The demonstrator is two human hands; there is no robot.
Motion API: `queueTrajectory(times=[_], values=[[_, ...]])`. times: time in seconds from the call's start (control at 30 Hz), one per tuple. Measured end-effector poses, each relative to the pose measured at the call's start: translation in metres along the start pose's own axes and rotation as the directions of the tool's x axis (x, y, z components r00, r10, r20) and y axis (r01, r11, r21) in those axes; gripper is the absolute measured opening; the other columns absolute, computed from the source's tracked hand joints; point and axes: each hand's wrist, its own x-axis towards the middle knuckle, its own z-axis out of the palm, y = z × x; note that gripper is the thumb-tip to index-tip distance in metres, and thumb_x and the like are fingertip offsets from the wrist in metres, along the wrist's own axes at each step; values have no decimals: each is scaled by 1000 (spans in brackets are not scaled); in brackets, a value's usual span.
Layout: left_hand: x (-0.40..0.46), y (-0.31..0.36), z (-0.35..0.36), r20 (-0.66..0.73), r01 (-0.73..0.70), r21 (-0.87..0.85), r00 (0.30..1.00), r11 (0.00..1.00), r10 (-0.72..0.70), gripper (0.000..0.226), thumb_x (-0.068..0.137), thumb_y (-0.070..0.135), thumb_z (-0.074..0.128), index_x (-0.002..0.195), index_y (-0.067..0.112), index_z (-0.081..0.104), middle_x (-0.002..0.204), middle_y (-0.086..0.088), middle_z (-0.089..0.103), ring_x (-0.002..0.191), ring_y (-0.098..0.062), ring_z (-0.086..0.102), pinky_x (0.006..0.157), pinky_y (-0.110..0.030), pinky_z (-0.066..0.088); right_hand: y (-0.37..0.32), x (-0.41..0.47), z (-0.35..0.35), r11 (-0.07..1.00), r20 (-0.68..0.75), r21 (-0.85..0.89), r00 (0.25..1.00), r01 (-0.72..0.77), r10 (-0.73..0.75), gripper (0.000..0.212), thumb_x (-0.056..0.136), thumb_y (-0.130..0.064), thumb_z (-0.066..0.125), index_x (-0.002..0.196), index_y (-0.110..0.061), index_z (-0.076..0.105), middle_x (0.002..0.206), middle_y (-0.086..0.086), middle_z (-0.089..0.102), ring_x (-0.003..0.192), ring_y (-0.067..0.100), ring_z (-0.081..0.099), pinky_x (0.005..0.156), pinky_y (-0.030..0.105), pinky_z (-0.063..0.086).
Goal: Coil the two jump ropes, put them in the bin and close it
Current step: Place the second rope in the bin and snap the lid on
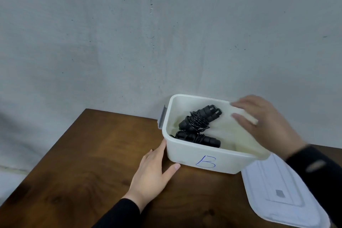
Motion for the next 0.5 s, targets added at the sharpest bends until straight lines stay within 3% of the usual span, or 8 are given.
queueTrajectory(times=[0.07, 0.13, 0.17, 0.23, 0.3, 0.33, 0.43, 0.5], values=[[0, 0, -1, -2, -13, -13, 1000, 1000, 13, 80, 86, 66, 51, 147, 56, 1, 150, 16, 41, 145, -22, 26, 111, -42, 35, -10, -56, -33, 973, -224, 107, 949, -202, 222, 33, 95, -32, 53, 90, -4, 70, 87, 9, 64, 82, 24, 58, 74, 34, 45], [2, -2, -1, -26, -31, -28, 999, 999, 30, 75, 86, 65, 53, 148, 52, 13, 148, 20, 42, 139, -13, 35, 111, -37, 38, -21, -118, -39, 886, -238, 143, 853, -442, 464, 50, 92, -47, 44, 77, -5, 67, 77, 9, 60, 74, 23, 53, 67, 31, 39], [0, -2, -1, -46, -33, -47, 998, 998, 30, 70, 86, 64, 55, 145, 50, 21, 145, 22, 44, 134, -7, 40, 109, -34, 39, -23, -153, -34, 837, -148, 124, 824, -532, 546, 57, 89, -57, 45, 74, -7, 68, 79, 8, 61, 76, 22, 54, 70, 27, 40], [2, -7, 0, -97, 18, -102, 995, 995, -28, 60, 87, 59, 58, 139, 41, 35, 136, 19, 51, 124, 0, 47, 103, -25, 42, -20, -206, 1, 817, 104, -48, 811, -574, 576, 63, 76, -69, 48, 80, -13, 77, 91, 4, 69, 85, 21, 65, 84, 26, 49], [-6, -5, -1, -142, 67, -147, 986, 987, -88, 50, 89, 52, 60, 132, 34, 43, 127, 16, 55, 119, -3, 52, 96, -21, 42, -19, -245, 23, 823, 297, -274, 770, -497, 564, 74, 82, -76, 31, 91, -22, 81, 97, 0, 76, 85, 26, 76, 72, 42, 61], [-12, -5, -2, -154, 92, -167, 981, 982, -118, 46, 90, 50, 60, 129, 32, 45, 125, 15, 56, 117, -4, 53, 95, -21, 42, -20, -255, 28, 816, 325, -305, 752, -491, 574, 77, 85, -76, 24, 92, -25, 81, 97, -4, 76, 83, 26, 77, 67, 44, 61], [-38, 1, -1, -167, 97, -194, 977, 976, -131, 37, 92, 44, 60, 126, 32, 48, 122, 14, 57, 113, -2, 53, 96, -23, 45, -29, -264, 25, 732, 299, -270, 668, -625, 681, 51, 81, -60, 38, 75, -29, 79, 90, -8, 73, 86, 22, 74, 78, 40, 42], [-58, 3, -1, -164, 65, -180, 982, 982, -95, 32, 94, 41, 58, 124, 33, 51, 121, 16, 56, 111, -1, 53, 99, -25, 47, -41, -270, 20, 719, 314, -250, 649, -648, 694, 54, 93, -64, 23, 71, -39, 66, 88, -3, 75, 94, 13, 63, 84, 41, 33]])
